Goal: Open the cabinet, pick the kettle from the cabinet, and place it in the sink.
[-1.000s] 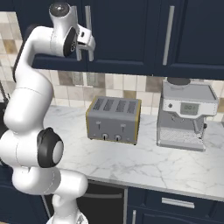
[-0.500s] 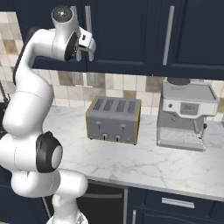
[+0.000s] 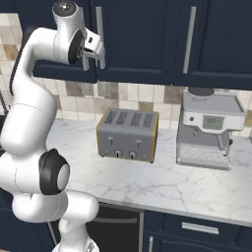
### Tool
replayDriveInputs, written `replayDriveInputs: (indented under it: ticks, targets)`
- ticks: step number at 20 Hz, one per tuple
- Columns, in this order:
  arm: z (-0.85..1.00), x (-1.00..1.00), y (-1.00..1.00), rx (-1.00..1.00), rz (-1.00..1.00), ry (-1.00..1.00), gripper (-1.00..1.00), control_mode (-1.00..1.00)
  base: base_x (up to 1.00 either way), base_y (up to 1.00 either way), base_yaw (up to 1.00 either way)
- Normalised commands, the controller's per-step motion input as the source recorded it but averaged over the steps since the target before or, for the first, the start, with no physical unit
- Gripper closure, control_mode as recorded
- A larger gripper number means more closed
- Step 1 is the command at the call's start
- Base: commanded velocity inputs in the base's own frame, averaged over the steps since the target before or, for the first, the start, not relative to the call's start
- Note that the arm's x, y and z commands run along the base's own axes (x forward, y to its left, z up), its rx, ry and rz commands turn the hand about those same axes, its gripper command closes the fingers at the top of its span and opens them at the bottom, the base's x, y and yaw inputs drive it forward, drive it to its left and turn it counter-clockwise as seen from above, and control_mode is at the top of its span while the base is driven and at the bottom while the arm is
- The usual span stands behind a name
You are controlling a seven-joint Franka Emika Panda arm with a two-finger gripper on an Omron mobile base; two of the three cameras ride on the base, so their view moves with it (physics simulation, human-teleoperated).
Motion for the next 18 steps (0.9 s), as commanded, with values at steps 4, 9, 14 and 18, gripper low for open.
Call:
replayDriveInputs:
  ticks: [4,9,14,18]
  targets:
    - [0.04,-0.36,0.25,0.00,0.00,0.04,1.00,-1.00,0.00,0.00,0.00]
    - [0.03,-0.42,0.25,-0.01,0.00,-0.01,1.00,-1.00,0.00,0.00,0.00]
    - [0.00,-0.44,0.28,-0.01,0.00,0.00,1.00,-1.00,0.00,0.00,0.00]
    - [0.02,-0.43,0.29,0.00,0.00,0.00,1.00,-1.00,0.00,0.00,0.00]
